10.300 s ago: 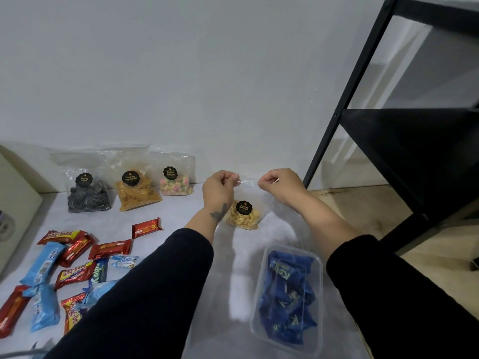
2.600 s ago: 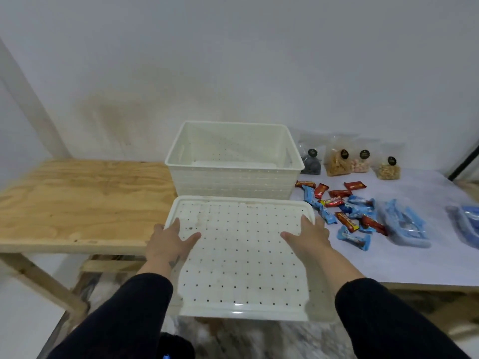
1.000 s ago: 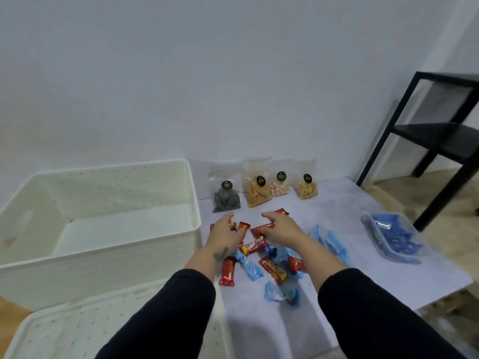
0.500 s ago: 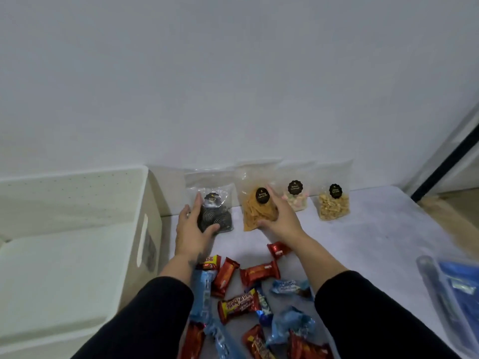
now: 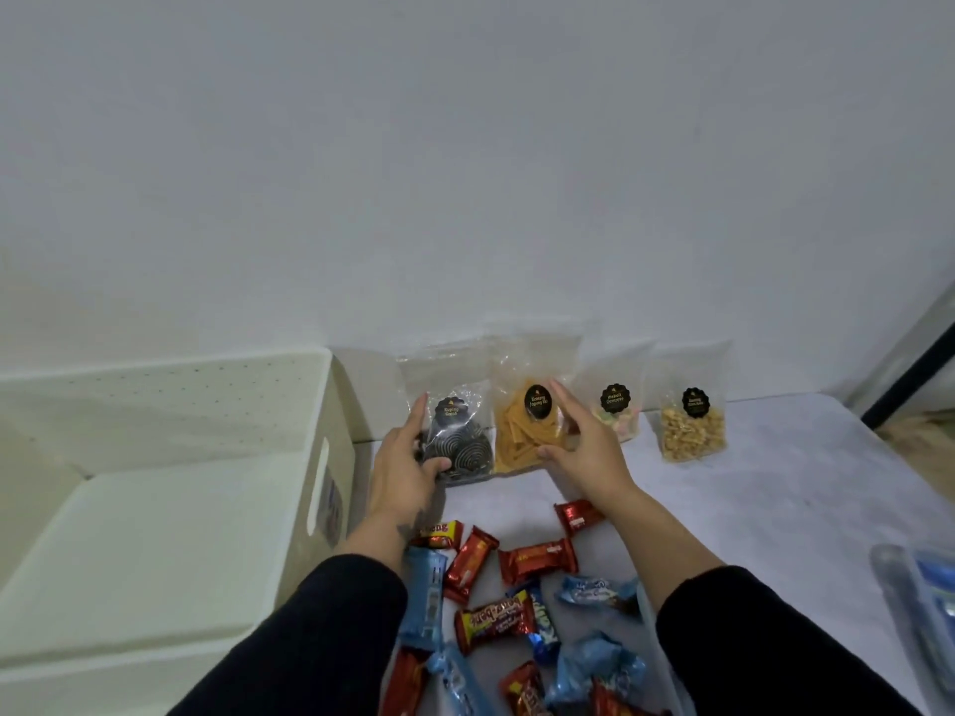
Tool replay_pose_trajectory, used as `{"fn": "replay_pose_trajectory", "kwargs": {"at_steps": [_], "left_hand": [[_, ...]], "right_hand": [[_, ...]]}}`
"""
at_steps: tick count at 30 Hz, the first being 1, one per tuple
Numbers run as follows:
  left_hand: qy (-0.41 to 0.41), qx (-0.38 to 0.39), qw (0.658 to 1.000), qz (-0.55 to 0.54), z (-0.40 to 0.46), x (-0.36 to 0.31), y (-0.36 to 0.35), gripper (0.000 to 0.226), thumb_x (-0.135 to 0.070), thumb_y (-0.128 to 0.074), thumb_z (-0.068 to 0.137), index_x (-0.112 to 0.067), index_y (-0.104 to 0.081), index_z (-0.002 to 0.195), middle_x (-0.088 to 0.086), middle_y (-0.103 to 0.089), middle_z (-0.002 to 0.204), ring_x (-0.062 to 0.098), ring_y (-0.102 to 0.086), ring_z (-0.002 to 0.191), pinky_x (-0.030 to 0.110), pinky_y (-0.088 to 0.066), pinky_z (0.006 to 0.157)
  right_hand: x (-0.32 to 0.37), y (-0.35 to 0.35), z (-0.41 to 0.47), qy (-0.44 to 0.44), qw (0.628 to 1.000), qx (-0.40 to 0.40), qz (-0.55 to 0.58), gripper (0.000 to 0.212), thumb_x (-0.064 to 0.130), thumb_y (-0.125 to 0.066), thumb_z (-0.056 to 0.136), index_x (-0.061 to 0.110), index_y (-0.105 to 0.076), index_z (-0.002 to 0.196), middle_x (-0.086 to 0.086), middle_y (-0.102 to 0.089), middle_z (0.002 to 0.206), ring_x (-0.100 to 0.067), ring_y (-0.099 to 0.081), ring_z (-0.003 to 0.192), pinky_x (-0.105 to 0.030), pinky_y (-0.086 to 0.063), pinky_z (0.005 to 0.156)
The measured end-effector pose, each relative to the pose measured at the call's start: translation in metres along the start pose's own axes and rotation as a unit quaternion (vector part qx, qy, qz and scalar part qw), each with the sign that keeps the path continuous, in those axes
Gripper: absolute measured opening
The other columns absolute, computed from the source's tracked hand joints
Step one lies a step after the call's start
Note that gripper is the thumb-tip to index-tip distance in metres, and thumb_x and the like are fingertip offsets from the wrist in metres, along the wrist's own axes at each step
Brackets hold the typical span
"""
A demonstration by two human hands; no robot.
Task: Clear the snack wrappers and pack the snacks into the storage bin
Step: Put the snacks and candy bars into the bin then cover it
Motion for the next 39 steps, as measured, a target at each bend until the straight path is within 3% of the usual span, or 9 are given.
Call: {"fn": "replay_pose_trajectory", "kwargs": {"at_steps": [6,11,15,18,22,27,32,35,39], "left_hand": [[-0.061,-0.021,0.998,-0.026,-0.014,-0.055,0.047,0.092,0.001,-0.068,0.078,-0.051,-0.026,0.141,0.002,-0.055,0.113,0.022,-0.059,0.103,0.046,-0.052,0.094],[-0.111,-0.067,0.992,0.011,-0.023,-0.095,0.122,0.091,0.000,-0.070,0.077,-0.044,-0.027,0.144,0.008,-0.056,0.114,0.025,-0.058,0.104,0.045,-0.048,0.097],[-0.119,-0.093,0.989,-0.002,-0.028,-0.096,0.191,0.091,0.001,-0.071,0.076,-0.045,-0.029,0.143,0.007,-0.055,0.111,0.029,-0.061,0.099,0.047,-0.052,0.092],[-0.110,-0.106,0.988,-0.022,-0.027,-0.077,0.249,0.093,0.003,-0.072,0.074,-0.045,-0.031,0.142,0.007,-0.057,0.109,0.032,-0.062,0.095,0.048,-0.053,0.090],[-0.086,-0.115,0.989,-0.037,-0.032,-0.032,0.312,0.093,0.006,-0.071,0.074,-0.043,-0.033,0.142,0.007,-0.058,0.107,0.033,-0.064,0.089,0.048,-0.055,0.087],[-0.007,-0.091,0.995,-0.032,-0.038,0.067,0.363,0.095,0.008,-0.072,0.073,-0.045,-0.033,0.142,0.009,-0.057,0.108,0.034,-0.064,0.097,0.050,-0.053,0.090],[0.060,-0.068,0.995,0.034,-0.021,0.136,0.386,0.097,0.005,-0.072,0.073,-0.047,-0.029,0.142,0.008,-0.054,0.111,0.029,-0.061,0.101,0.050,-0.054,0.089],[0.072,-0.066,0.993,0.072,-0.009,0.153,0.386,0.094,0.005,-0.070,0.075,-0.044,-0.028,0.144,0.005,-0.052,0.111,0.025,-0.057,0.103,0.043,-0.050,0.095],[0.083,-0.049,0.993,0.068,0.008,0.174,0.375,0.089,0.011,-0.063,0.078,-0.039,-0.030,0.144,0.007,-0.051,0.111,0.023,-0.057,0.099,0.033,-0.051,0.090]], "right_hand": [[0.071,0.025,-0.019,0.033,0.999,-0.019,0.017,0.089,-0.002,-0.071,0.078,0.035,-0.029,0.147,0.007,-0.038,0.150,-0.012,-0.037,0.136,-0.017,-0.028,0.101],[0.149,0.023,-0.031,0.072,0.997,-0.021,0.021,0.089,0.000,-0.072,0.078,0.038,-0.029,0.146,0.002,-0.049,0.143,-0.003,-0.042,0.116,-0.018,-0.033,0.095],[0.211,-0.006,-0.031,0.106,0.994,-0.013,-0.002,0.091,0.001,-0.075,0.076,0.038,-0.029,0.146,0.001,-0.050,0.142,-0.015,-0.049,0.126,-0.019,-0.036,0.093],[0.257,-0.046,-0.033,0.121,0.993,0.001,-0.001,0.092,0.002,-0.075,0.075,0.038,-0.029,0.147,0.002,-0.051,0.141,-0.016,-0.051,0.125,-0.020,-0.040,0.093],[0.294,-0.114,-0.042,0.107,0.994,0.026,0.000,0.092,0.002,-0.076,0.075,0.039,-0.030,0.146,-0.003,-0.058,0.132,-0.010,-0.053,0.099,-0.019,-0.041,0.087],[0.291,-0.221,-0.052,0.048,0.995,0.077,0.033,0.093,-0.001,-0.076,0.074,0.035,-0.031,0.147,0.002,-0.058,0.120,-0.010,-0.047,0.099,-0.021,-0.039,0.086],[0.249,-0.288,-0.053,-0.044,0.990,0.131,0.028,0.091,-0.011,-0.070,0.075,0.031,-0.032,0.146,0.015,-0.040,0.085,-0.013,-0.045,0.093,-0.014,-0.043,0.066],[0.234,-0.311,-0.045,-0.076,0.987,0.140,0.008,0.084,-0.013,-0.066,0.077,0.026,-0.034,0.144,0.011,-0.043,0.079,-0.004,-0.048,0.074,-0.022,-0.049,0.068],[0.238,-0.336,-0.034,-0.083,0.987,0.135,0.000,0.070,-0.008,-0.061,0.084,0.024,-0.034,0.139,0.008,-0.046,0.077,-0.002,-0.048,0.067,-0.010,-0.041,0.053]]}}
Point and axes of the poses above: each hand's wrist, its own z-axis towards the middle knuckle, its own y-axis out of the back of the hand, x = y × z, the point moved 6 cm from there along z, towards the middle knuckle
